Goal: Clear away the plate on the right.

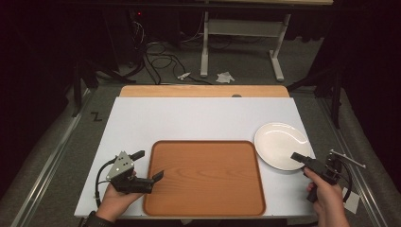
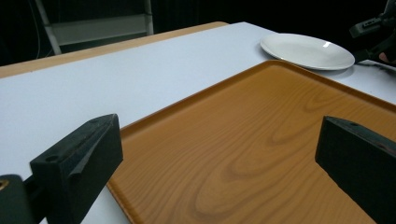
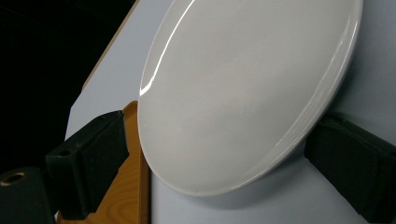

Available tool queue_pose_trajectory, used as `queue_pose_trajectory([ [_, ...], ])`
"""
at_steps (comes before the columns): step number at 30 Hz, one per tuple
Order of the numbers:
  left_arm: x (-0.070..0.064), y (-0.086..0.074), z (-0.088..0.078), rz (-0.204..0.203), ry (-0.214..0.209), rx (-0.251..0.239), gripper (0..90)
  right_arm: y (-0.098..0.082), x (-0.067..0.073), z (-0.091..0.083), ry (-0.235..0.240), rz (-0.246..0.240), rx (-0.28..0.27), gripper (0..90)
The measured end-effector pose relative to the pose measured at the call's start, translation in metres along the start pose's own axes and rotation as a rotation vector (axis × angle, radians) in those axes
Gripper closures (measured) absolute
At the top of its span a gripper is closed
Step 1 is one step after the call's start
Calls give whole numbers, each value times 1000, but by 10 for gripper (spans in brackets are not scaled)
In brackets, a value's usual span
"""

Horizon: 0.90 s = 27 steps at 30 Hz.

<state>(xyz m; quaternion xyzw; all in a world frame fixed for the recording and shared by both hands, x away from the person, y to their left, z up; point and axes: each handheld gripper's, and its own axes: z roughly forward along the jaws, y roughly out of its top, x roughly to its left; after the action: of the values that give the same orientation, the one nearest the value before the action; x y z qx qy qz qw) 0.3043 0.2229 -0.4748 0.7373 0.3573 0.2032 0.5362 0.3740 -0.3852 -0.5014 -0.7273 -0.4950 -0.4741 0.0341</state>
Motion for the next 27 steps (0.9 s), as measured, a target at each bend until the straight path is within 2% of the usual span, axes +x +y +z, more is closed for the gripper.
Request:
queue_pose_trajectory([
  [3, -1, 1, -1, 8, -1, -3, 20, 0, 0, 0, -3, -4, 0, 89],
  [8, 1, 0, -1, -9, 2, -14, 24, 1, -3, -1, 2, 2, -2, 137],
  [10, 1, 0, 0, -11, 2, -11, 26, 1, -4, -1, -1, 20, -8, 178],
  [13, 1, 0, -1, -2, 0, -12, 29, 1, -6, -3, -38, 14, -11, 310],
  [14, 1, 0, -1, -2, 0, -12, 29, 1, -6, -3, -38, 14, -11, 310],
  [15, 1, 0, -2, -1, -1, -15, 30, 1, -6, -4, -55, 14, -2, 356],
  [22, 1, 0, -2, -5, -4, -19, 36, 0, -13, -6, -41, 10, -14, 465],
  [23, 1, 1, -3, -4, -8, -26, 36, 1, -14, -7, -54, 7, -8, 519],
  [27, -1, 3, -5, 4, -9, -43, 42, 3, -16, -7, -52, 32, 0, 535],
])
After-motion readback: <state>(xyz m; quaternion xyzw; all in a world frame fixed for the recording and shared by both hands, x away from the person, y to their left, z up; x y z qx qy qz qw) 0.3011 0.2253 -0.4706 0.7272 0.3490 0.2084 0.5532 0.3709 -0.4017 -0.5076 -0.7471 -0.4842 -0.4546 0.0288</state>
